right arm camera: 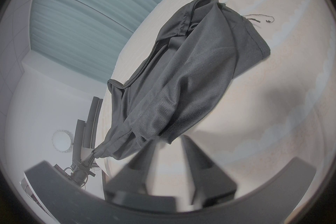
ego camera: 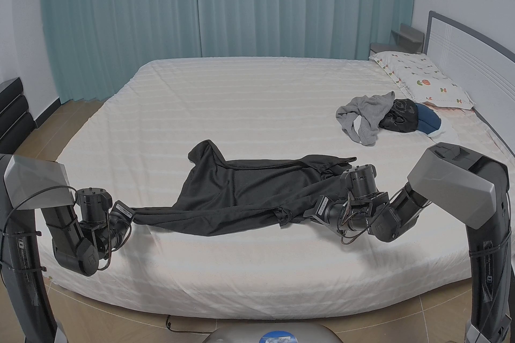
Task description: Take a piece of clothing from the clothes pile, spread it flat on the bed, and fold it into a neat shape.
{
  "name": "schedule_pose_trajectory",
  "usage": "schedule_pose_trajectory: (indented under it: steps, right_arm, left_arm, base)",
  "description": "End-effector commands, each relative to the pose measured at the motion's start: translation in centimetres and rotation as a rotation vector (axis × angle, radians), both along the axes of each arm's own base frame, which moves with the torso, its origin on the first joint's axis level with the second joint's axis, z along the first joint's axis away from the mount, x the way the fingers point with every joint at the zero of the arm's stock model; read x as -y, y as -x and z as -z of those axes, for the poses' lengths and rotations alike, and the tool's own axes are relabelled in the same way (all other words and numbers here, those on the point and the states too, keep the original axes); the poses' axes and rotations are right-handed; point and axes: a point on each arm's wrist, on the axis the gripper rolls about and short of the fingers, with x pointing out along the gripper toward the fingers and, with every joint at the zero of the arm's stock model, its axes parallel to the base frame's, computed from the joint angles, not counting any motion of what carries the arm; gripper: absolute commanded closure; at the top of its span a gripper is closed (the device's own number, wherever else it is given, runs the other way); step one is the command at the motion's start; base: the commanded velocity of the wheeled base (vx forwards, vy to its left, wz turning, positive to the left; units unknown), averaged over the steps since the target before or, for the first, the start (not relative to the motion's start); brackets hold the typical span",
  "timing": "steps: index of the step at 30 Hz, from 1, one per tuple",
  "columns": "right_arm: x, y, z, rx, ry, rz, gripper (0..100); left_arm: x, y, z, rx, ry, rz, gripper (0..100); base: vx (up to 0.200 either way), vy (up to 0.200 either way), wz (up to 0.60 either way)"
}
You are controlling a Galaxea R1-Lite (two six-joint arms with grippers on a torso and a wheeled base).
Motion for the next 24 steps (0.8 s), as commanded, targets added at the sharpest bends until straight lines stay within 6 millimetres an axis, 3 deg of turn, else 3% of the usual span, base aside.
schedule_pose_trajectory:
  steps: [1, 16, 17, 24]
  right_arm:
    - [0.02, -0.07, 0.47, -0.006, 0.007, -0.002, 100]
    - [-0.08, 0.28, 0.38, -0.028, 0.033, -0.001, 100]
    - [-0.14, 0.29, 0.36, -0.021, 0.040, -0.006, 0]
    - [-0.55, -0.14, 0.60, 0.013, 0.077, -0.049, 0]
  left_arm:
    - [-0.01, 0.00, -0.05, 0.002, 0.000, -0.001, 100]
    - [-0.01, 0.04, -0.13, 0.003, 0.000, -0.001, 100]
    - [-0.01, 0.04, -0.13, 0.003, 0.000, -0.001, 100]
    - [-0.01, 0.04, -0.13, 0.003, 0.000, -0.001, 100]
  base:
    - [0.000, 0.000, 0.00]
    - [0.000, 0.000, 0.00]
    - [0.000, 0.000, 0.00]
    - [0.000, 0.000, 0.00]
